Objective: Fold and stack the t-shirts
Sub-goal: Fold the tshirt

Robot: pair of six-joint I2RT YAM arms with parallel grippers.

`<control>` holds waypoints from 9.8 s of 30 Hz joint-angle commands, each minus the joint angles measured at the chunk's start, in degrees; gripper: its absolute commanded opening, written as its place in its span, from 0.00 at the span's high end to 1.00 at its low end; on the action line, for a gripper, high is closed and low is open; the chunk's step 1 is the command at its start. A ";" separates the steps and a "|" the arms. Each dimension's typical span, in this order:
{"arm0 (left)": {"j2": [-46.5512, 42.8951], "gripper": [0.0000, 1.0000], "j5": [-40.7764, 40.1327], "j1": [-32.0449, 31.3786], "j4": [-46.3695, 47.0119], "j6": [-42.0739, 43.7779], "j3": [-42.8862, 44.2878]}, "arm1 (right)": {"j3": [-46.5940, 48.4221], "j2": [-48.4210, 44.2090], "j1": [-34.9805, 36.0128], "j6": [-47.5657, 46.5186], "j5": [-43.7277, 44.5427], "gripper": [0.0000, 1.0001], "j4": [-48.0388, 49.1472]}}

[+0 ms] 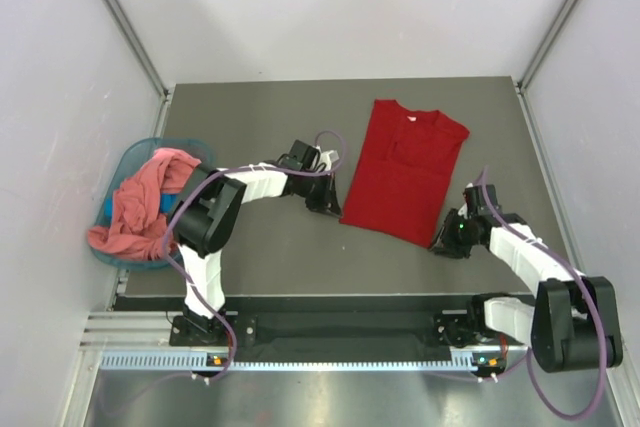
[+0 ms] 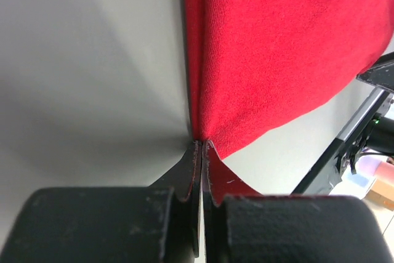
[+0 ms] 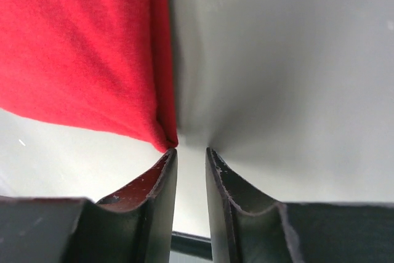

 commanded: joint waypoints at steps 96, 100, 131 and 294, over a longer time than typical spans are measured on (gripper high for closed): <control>34.25 0.68 -5.01 1.04 5.96 2.10 58.06 | 35.60 23.21 -0.08 -12.06 -12.70 0.59 10.12; 33.99 0.66 -6.68 1.04 4.55 3.24 58.15 | 35.77 22.68 -0.16 -11.97 -12.70 0.59 9.94; 29.24 1.00 -8.45 2.18 10.17 -1.77 54.90 | 49.48 45.26 -6.67 -6.17 3.38 0.82 16.80; 34.69 1.00 -10.02 3.94 10.96 -10.12 54.11 | 74.27 59.51 4.67 -25.07 20.52 1.00 10.64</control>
